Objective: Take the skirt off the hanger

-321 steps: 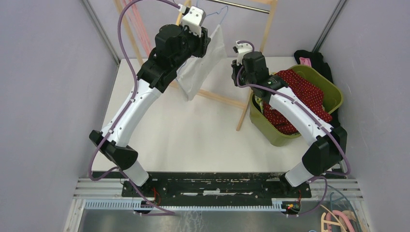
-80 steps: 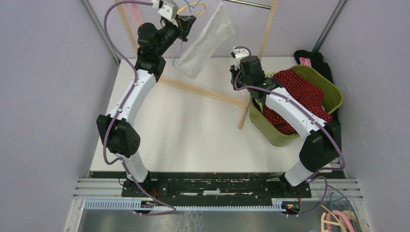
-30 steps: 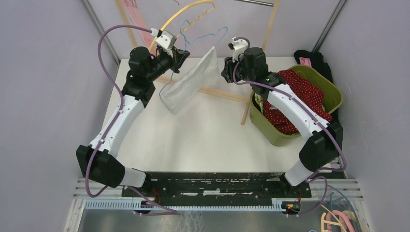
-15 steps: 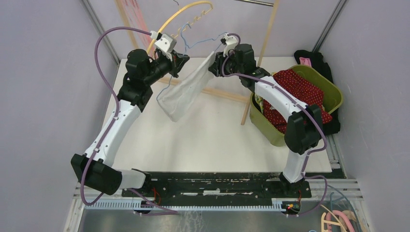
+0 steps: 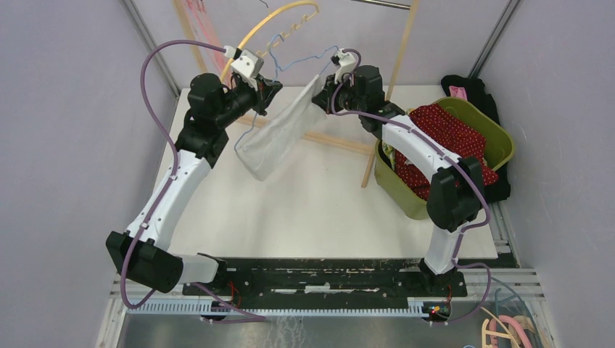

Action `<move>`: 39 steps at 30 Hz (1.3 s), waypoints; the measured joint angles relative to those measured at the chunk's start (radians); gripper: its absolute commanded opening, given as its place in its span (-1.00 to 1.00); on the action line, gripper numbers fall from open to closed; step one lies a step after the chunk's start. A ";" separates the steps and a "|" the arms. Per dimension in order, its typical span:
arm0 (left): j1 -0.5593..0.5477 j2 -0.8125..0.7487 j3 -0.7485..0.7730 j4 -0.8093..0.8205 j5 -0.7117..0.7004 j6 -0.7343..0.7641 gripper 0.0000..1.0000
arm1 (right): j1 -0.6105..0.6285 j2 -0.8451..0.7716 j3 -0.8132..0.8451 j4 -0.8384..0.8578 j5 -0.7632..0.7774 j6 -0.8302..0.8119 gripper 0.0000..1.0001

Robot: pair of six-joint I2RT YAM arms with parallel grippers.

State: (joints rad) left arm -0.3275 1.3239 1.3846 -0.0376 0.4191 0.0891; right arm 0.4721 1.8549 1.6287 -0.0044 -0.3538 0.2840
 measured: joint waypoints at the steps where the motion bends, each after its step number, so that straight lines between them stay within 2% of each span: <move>1: 0.000 0.000 0.000 -0.001 0.000 0.000 -0.94 | 0.000 0.000 -0.005 0.001 -0.002 0.000 -0.59; 3: 0.000 0.000 0.001 -0.007 -0.002 0.001 -0.94 | -0.002 0.000 -0.010 -0.003 0.004 -0.009 -0.31; 6: 0.000 0.000 0.002 -0.016 -0.005 0.009 -0.94 | -0.002 -0.002 -0.019 -0.019 0.041 -0.050 -0.09; 11: 0.000 -0.001 0.002 -0.025 -0.018 0.014 -0.94 | -0.015 -0.026 -0.069 -0.034 0.104 -0.119 -0.08; 17: 0.000 -0.001 0.002 -0.031 -0.023 0.014 -0.94 | -0.045 -0.028 -0.075 -0.034 0.108 -0.135 -0.07; 24: 0.000 -0.001 0.002 -0.035 -0.025 0.014 -0.94 | -0.048 -0.022 -0.075 -0.002 0.037 -0.102 -0.02; 28: 0.000 -0.001 0.002 -0.035 -0.025 0.014 -0.94 | -0.048 -0.017 -0.075 0.041 -0.024 -0.085 0.15; 36: 0.000 -0.001 0.002 -0.036 -0.026 0.014 -0.94 | -0.047 0.013 -0.075 0.129 -0.098 -0.064 0.08; 38: 0.000 -0.001 0.002 -0.036 -0.026 0.014 -0.94 | -0.048 0.026 -0.075 0.138 -0.114 -0.054 -0.11; 39: 0.000 -0.001 0.002 -0.036 -0.026 0.014 -0.94 | -0.048 0.035 -0.076 0.141 -0.123 -0.047 -0.42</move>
State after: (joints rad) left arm -0.3275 1.3228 1.3869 -0.0734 0.3927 0.1032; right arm 0.4244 1.8896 1.5532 0.1368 -0.4767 0.2367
